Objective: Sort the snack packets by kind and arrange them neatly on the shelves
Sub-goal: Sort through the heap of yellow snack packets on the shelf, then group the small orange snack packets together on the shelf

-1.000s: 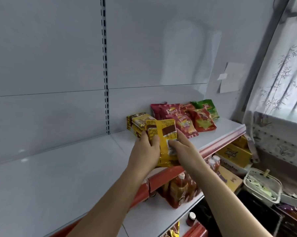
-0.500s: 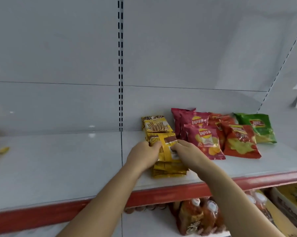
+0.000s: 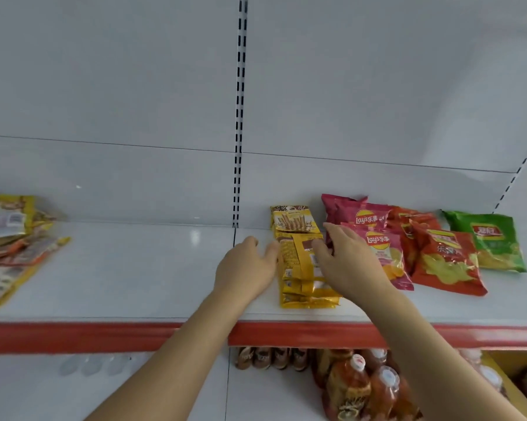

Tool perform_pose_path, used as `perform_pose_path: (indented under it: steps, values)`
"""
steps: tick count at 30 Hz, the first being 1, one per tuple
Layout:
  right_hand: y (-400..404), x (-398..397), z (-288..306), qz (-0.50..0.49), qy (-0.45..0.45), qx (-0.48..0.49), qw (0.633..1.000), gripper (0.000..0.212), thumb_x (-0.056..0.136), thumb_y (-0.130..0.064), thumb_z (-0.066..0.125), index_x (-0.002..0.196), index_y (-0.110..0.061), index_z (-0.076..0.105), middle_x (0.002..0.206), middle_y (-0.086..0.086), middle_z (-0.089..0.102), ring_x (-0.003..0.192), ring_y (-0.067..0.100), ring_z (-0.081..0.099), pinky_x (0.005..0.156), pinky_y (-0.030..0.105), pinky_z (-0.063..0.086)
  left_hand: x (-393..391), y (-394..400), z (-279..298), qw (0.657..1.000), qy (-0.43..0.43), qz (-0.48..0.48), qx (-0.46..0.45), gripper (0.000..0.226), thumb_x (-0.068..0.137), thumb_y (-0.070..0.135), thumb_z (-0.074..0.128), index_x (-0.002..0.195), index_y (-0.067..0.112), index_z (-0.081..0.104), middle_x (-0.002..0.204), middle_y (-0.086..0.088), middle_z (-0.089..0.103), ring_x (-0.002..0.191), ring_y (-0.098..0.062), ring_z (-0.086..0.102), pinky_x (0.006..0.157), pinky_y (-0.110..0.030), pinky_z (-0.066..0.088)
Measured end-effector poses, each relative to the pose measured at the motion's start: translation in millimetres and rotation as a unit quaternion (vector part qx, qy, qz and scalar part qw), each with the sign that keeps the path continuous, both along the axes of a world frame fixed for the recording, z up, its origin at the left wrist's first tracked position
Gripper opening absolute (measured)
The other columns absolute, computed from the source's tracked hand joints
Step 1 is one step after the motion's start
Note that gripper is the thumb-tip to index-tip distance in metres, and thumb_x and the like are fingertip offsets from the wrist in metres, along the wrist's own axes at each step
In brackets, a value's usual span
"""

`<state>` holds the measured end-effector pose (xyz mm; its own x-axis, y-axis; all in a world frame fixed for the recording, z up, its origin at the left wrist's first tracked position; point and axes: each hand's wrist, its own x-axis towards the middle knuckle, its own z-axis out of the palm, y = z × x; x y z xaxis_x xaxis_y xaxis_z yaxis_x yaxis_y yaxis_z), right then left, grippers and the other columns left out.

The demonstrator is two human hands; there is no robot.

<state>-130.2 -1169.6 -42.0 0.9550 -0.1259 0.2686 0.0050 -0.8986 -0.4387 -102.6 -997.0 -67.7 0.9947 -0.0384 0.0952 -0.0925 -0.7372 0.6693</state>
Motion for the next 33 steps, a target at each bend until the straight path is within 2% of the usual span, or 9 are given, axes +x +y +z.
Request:
perform_pose_path:
  steps: [2, 5, 11, 17, 20, 24, 28, 31, 33]
  values:
    - [13, -2, 2, 0.010, -0.006, -0.066, 0.998, 0.053, 0.103, -0.040, 0.038, 0.150, -0.015, 0.037, 0.156, 0.005, 0.037, 0.146, 0.025, 0.028, 0.117, 0.041, 0.027, -9, 15, 2, 0.999, -0.039, 0.007, 0.028, 0.061, 0.107, 0.054, 0.038, 0.149, 0.011, 0.047, 0.145, -0.010, 0.057, 0.131, -0.029, 0.054, 0.101, -0.038, 0.045]
    - [41, -3, -1, 0.024, -0.023, -0.136, 0.990, 0.049, 0.103, -0.039, 0.033, 0.145, -0.014, 0.039, 0.152, 0.008, 0.039, 0.146, 0.027, 0.025, 0.118, 0.044, 0.029, -21, 44, 7, 0.992, -0.096, 0.021, 0.085, 0.061, 0.108, 0.051, 0.037, 0.154, 0.011, 0.041, 0.152, -0.009, 0.050, 0.140, -0.030, 0.042, 0.110, -0.039, 0.037]
    - [134, -18, 5, 0.061, -0.022, -0.175, 0.982, 0.054, 0.104, -0.045, 0.027, 0.148, -0.013, 0.033, 0.156, 0.009, 0.031, 0.150, 0.029, 0.015, 0.119, 0.046, 0.025, -41, 136, 7, 0.976, -0.142, 0.063, 0.151, 0.067, 0.107, 0.052, 0.034, 0.160, 0.011, 0.032, 0.163, -0.009, 0.038, 0.151, -0.030, 0.028, 0.124, -0.043, 0.024]
    - [256, -33, -3, 0.125, -0.016, -0.155, 0.980, 0.060, 0.105, -0.047, 0.026, 0.155, -0.015, 0.023, 0.163, 0.008, 0.022, 0.152, 0.028, 0.009, 0.123, 0.043, 0.018, -70, 254, 0, 0.967, -0.138, 0.111, 0.185, 0.066, 0.106, 0.055, 0.032, 0.157, 0.013, 0.037, 0.162, -0.010, 0.039, 0.152, -0.030, 0.028, 0.125, -0.044, 0.023]
    - [312, -35, -12, 0.160, -0.016, -0.152, 0.975, 0.057, 0.106, -0.043, 0.027, 0.155, -0.015, 0.024, 0.162, 0.008, 0.024, 0.152, 0.028, 0.011, 0.123, 0.041, 0.017, -81, 311, -5, 0.963, -0.145, 0.140, 0.180, 0.066, 0.103, 0.056, 0.030, 0.151, 0.016, 0.047, 0.155, -0.007, 0.048, 0.145, -0.030, 0.038, 0.120, -0.044, 0.031]
    - [375, -25, -15, 0.194, -0.015, -0.138, 0.971, 0.059, 0.105, -0.046, 0.028, 0.156, -0.017, 0.024, 0.162, 0.008, 0.026, 0.151, 0.028, 0.014, 0.123, 0.041, 0.018, -85, 377, -5, 0.960, -0.129, 0.169, 0.183, 0.056, 0.103, 0.052, 0.042, 0.146, 0.017, 0.051, 0.143, -0.006, 0.056, 0.133, -0.030, 0.048, 0.111, -0.042, 0.037]
    - [426, 0, -17, 0.221, -0.021, -0.140, 0.965, 0.058, 0.104, -0.046, 0.031, 0.154, -0.017, 0.028, 0.158, 0.007, 0.033, 0.149, 0.027, 0.021, 0.121, 0.041, 0.022, -74, 430, -10, 0.957, -0.123, 0.193, 0.177, 0.068, 0.095, 0.062, 0.026, 0.136, 0.020, 0.059, 0.135, -0.003, 0.061, 0.126, -0.029, 0.054, 0.106, -0.043, 0.043]
    - [453, 28, -23, 0.227, -0.029, -0.133, 0.964, 0.056, 0.103, -0.044, 0.033, 0.152, -0.017, 0.032, 0.150, 0.006, 0.042, 0.142, 0.027, 0.030, 0.117, 0.042, 0.029, -57, 462, -15, 0.957, -0.111, 0.197, 0.183, 0.049, 0.103, 0.048, 0.043, 0.139, 0.017, 0.057, 0.135, -0.005, 0.059, 0.127, -0.031, 0.054, 0.106, -0.043, 0.043]
    - [467, 49, -26, 0.229, -0.024, -0.124, 0.965, 0.056, 0.103, -0.044, 0.034, 0.151, -0.017, 0.033, 0.148, 0.006, 0.045, 0.141, 0.028, 0.032, 0.115, 0.043, 0.031, -42, 477, -15, 0.955, -0.105, 0.189, 0.203, 0.049, 0.105, 0.044, 0.045, 0.144, 0.017, 0.052, 0.138, -0.005, 0.057, 0.130, -0.029, 0.052, 0.107, -0.041, 0.042]
